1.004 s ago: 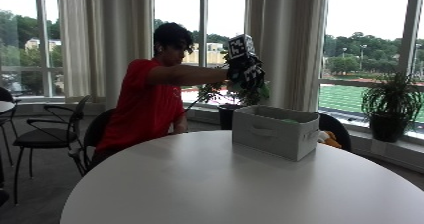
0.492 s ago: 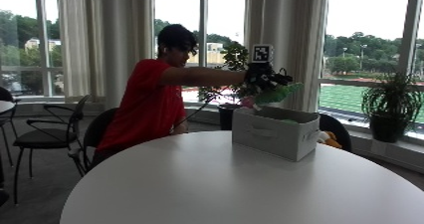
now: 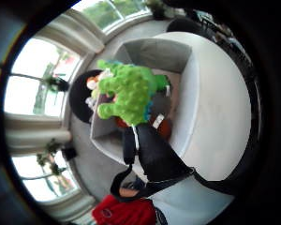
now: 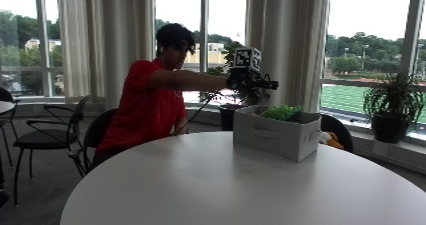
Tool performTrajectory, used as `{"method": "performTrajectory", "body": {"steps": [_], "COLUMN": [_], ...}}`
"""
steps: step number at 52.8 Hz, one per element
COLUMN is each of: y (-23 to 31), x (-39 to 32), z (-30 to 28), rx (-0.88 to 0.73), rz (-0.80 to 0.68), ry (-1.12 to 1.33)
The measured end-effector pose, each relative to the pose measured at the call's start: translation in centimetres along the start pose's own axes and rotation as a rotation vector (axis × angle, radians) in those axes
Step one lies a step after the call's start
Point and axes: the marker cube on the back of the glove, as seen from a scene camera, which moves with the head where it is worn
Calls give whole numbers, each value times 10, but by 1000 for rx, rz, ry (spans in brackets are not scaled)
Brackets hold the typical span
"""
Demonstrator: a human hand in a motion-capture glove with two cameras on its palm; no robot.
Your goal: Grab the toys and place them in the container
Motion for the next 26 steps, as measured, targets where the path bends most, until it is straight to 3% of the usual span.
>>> {"method": "performTrajectory", "body": {"steps": [2, 7, 26], "y": [3, 35, 130], "x": [22, 67, 165], "z": [12, 43, 126], "rx": [-11, -51, -82], "rz": [144, 249, 365], "ry": [55, 3, -86]}}
